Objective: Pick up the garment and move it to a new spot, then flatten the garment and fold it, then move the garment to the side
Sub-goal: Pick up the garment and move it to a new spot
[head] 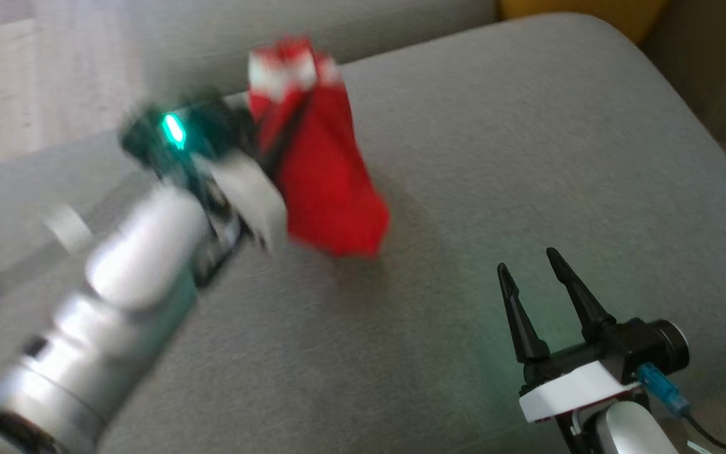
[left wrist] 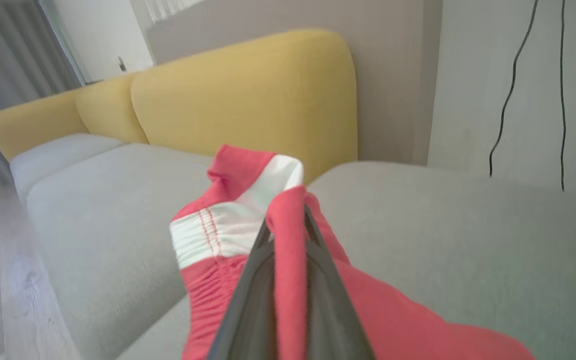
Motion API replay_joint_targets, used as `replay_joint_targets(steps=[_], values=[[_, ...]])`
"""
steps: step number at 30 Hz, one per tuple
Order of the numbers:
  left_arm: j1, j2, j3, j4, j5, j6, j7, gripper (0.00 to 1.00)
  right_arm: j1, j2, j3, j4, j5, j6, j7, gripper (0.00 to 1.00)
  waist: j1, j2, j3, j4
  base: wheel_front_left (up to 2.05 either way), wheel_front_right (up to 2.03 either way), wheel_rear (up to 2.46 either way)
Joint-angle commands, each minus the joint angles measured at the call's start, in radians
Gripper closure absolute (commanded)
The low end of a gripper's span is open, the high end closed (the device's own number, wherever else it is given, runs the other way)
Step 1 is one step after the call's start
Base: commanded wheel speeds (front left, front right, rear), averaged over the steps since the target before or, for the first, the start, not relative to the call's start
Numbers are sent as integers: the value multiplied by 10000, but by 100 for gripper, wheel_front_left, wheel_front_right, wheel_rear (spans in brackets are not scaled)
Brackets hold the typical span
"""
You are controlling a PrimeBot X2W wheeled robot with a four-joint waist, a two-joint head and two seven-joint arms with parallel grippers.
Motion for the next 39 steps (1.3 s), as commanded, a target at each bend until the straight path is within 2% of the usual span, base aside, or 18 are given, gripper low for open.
replay_joint_targets(steps=[1,4,7,8,9,12,14,18,22,26,31,36,39], values=[[-134,167,203,42,260,223,-374,100,-392,44,252,-358,83,69,-107,0,1,0,320,-281,0,0,0],[529,-414,-334,847,814,700,-1182,100,-422,44,228,-365,134,69,-107,0,1,0,517,-286,0,0,0],[1117,-1121,-701,1569,1097,984,-1693,100,-431,44,198,-369,118,69,-107,0,1,0,622,-173,0,0,0],[1281,-1362,-738,1759,1125,1059,-1803,76,-431,44,178,-368,97,69,-107,0,1,0,632,-111,0,0,0],[1421,-1582,-794,1902,1172,1071,-1884,0,-427,44,146,-361,74,69,-107,0,1,0,622,-36,0,0,0],[1796,-2034,-829,1925,1340,1067,-2000,0,-372,44,37,-325,-49,69,-107,0,1,0,497,289,0,0,0],[1901,-2112,-717,1642,1490,1184,-2006,0,-344,45,2,-307,-87,69,-107,0,1,0,434,408,0,0,0],[2790,-2224,79,79,2328,2038,-2012,0,-151,45,-190,-263,-242,69,-107,0,1,0,0,987,0,0,0],[4137,-2083,1033,-1518,3078,2599,-2014,0,176,45,-419,-282,-368,69,-107,0,1,0,-586,1624,0,0,0],[5450,-1977,2272,-2777,3317,2524,-2015,0,499,45,-825,-383,-373,69,-107,0,1,0,-996,2309,0,0,0],[6925,-1873,3961,-3808,3737,2587,-2015,0,862,45,-1209,-447,-317,69,-107,0,1,0,-1343,2838,0,0,0],[8348,-1945,5799,-4418,4037,2666,-2016,0,1197,45,-1401,-512,-351,69,-107,0,1,0,-1594,3056,0,0,0],[8977,-2065,6514,-4797,4361,2567,-2016,0,1383,45,-1455,-527,-397,69,-107,0,1,0,-1721,3095,0,0,0]])
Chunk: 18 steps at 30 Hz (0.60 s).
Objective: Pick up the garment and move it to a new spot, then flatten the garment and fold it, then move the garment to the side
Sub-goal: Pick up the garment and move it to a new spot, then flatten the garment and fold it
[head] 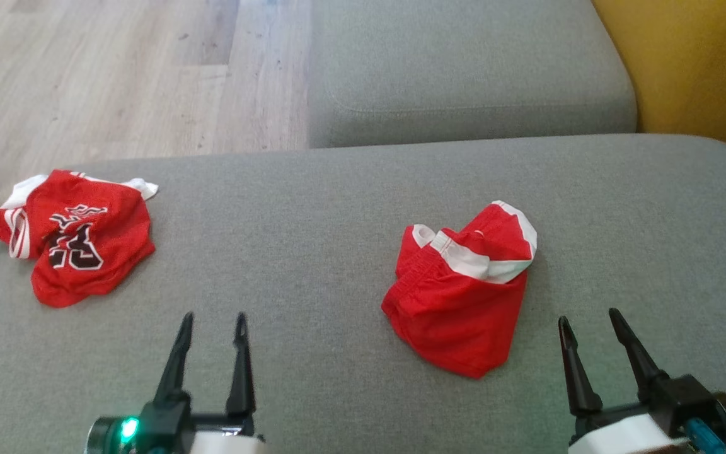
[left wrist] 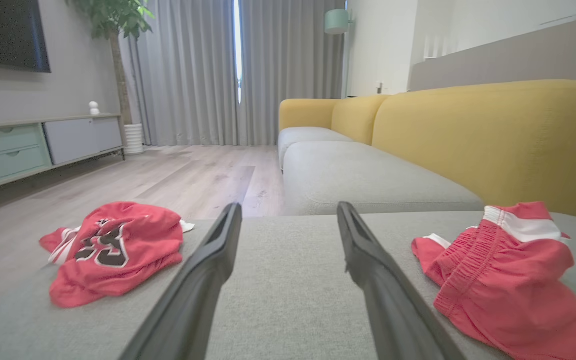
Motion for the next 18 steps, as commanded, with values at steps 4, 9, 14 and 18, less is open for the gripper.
replay_joint_targets(steps=[4,9,14,18], values=[[61,-294,801,-502,144,-616,-52,0,-101,-47,50,-334,-39,67,-109,0,2,-1,-158,40,0,0,0],[78,-434,1109,-333,563,-801,-52,0,-62,-47,95,-274,-36,67,-109,0,2,-1,-247,-5,0,0,0],[85,-487,1207,-199,728,-776,-53,0,-57,-47,209,-211,-45,67,-109,0,2,-1,-314,-106,0,0,0],[122,-499,1241,-131,784,-793,-53,0,-62,-47,285,-184,-30,67,-109,0,2,-1,-351,-186,0,0,0]])
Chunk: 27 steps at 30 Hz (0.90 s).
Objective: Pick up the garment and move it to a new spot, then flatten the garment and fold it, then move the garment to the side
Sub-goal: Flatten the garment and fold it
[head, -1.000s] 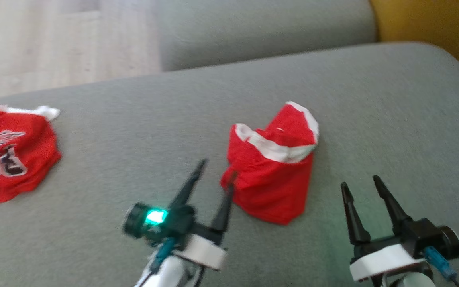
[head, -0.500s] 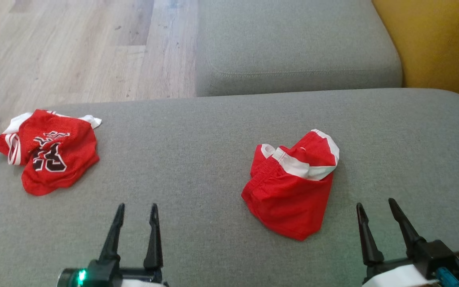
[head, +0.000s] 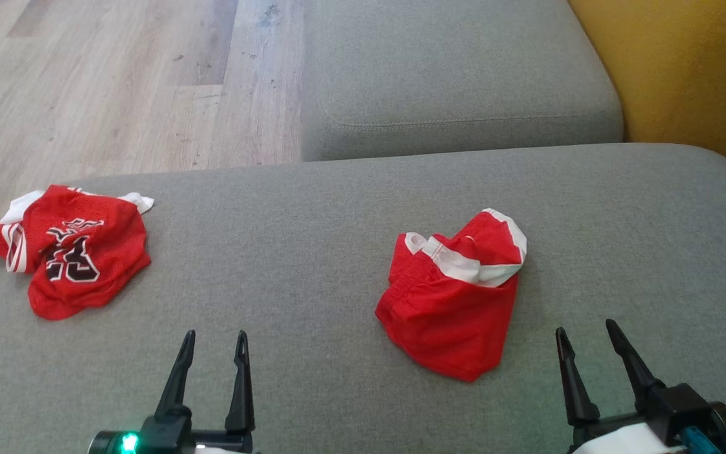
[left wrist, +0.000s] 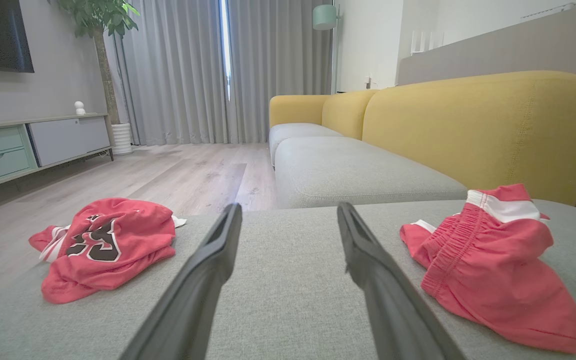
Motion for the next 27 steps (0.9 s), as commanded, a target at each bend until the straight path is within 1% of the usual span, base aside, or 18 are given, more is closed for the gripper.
replay_joint_targets(steps=[1,10,14,15,20,22,25,27], values=[[-443,-62,394,-291,59,-9,-53,0,-301,-57,251,-273,-30,67,-109,0,1,-1,-6,-14,0,0,0],[-489,-66,298,-200,-56,39,-53,0,-289,-57,292,-172,-10,67,-109,0,1,-1,-15,-23,0,0,0],[-435,-67,322,24,-644,88,-53,0,-268,-57,353,-192,-23,67,-109,0,1,-1,-2,-40,0,0,0],[-418,-67,280,178,-764,38,-53,0,-265,-57,369,-196,-25,67,-109,0,1,-1,17,-57,0,0,0],[-894,-67,8,690,-1580,-499,-53,0,-306,-57,422,-253,-108,67,-109,0,1,-1,253,-240,0,0,0],[-1273,-67,-274,945,-2086,-848,-53,0,-333,-57,418,-276,-201,67,-109,0,1,-1,409,-339,0,0,0],[-2026,-67,-976,1525,-3112,-1500,-53,0,-379,-56,464,-279,-366,67,-109,0,1,-1,676,-506,0,0,0],[-2736,-67,-1543,2027,-3468,-1778,-8,0,-422,-56,518,-321,-458,67,-109,0,1,-1,882,-640,0,0,0]])
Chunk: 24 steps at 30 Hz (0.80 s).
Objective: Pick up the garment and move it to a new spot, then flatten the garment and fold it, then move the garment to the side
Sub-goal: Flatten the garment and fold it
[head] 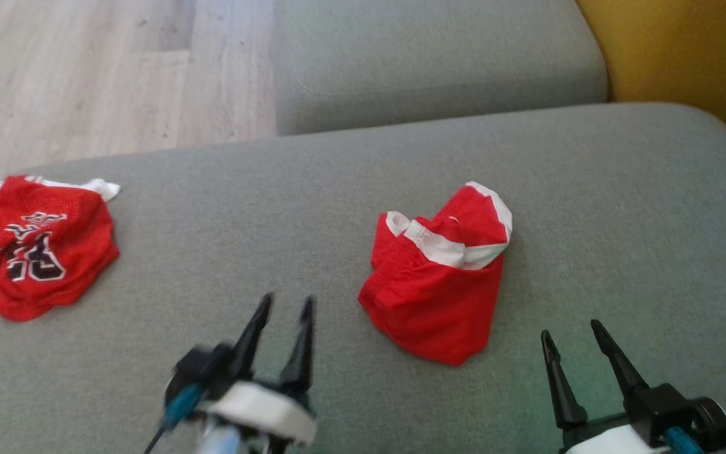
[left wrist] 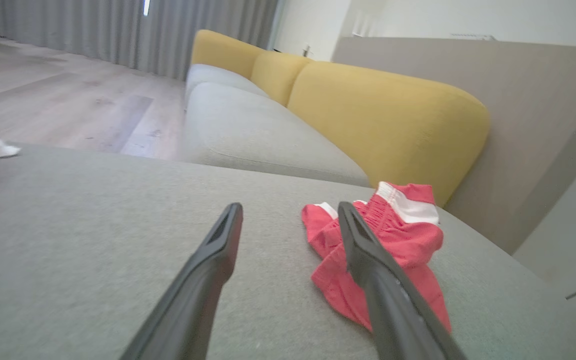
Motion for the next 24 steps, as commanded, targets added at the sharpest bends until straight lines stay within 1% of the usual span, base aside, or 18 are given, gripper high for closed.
replay_joint_targets(steps=[1,4,5,6,8,11,14,17,18,24], values=[[-1147,-46,-117,60,-2,-146,110,0,-455,-56,287,-392,-121,67,-109,0,-1,0,327,-255,0,0,0],[-2135,-46,-976,544,-560,-321,797,0,-538,-56,387,-439,-213,67,-109,0,-1,0,674,-489,0,0,0],[-2749,-47,-1464,718,-1199,-354,1384,0,-615,-56,427,-493,-249,67,-109,0,-1,0,986,-615,0,0,0],[-3050,-47,-1752,748,-1600,-359,1704,0,-664,-56,432,-497,-259,67,-109,0,-1,0,1107,-678,0,0,0],[-3616,-47,-2189,801,-2350,-362,2294,0,-758,-56,424,-498,-264,67,-109,0,-1,0,1337,-786,0,0,0],[-4340,-17,-2638,952,-3193,-365,2960,0,-873,-56,439,-526,-252,67,-109,0,-1,0,1569,-939,0,0,0],[-4987,173,-2976,1308,-3484,-366,3159,0,-960,-56,510,-524,-252,67,-109,0,-1,0,1712,-1076,0,0,0],[-5453,194,-3286,1710,-3781,-366,3263,0,-1020,-56,524,-523,-254,67,-109,0,-1,0,1821,-1161,0,0,0],[-5453,194,-3286,1710,-3781,-366,3263,0,-1020,-56,524,-523,-254,67,-109,0,-1,0,1821,-1161,0,0,0],[-5989,299,-4194,2003,-4600,-367,3531,0,-980,-56,509,-502,-274,67,-109,0,-1,0,1874,-1220,0,0,0]])
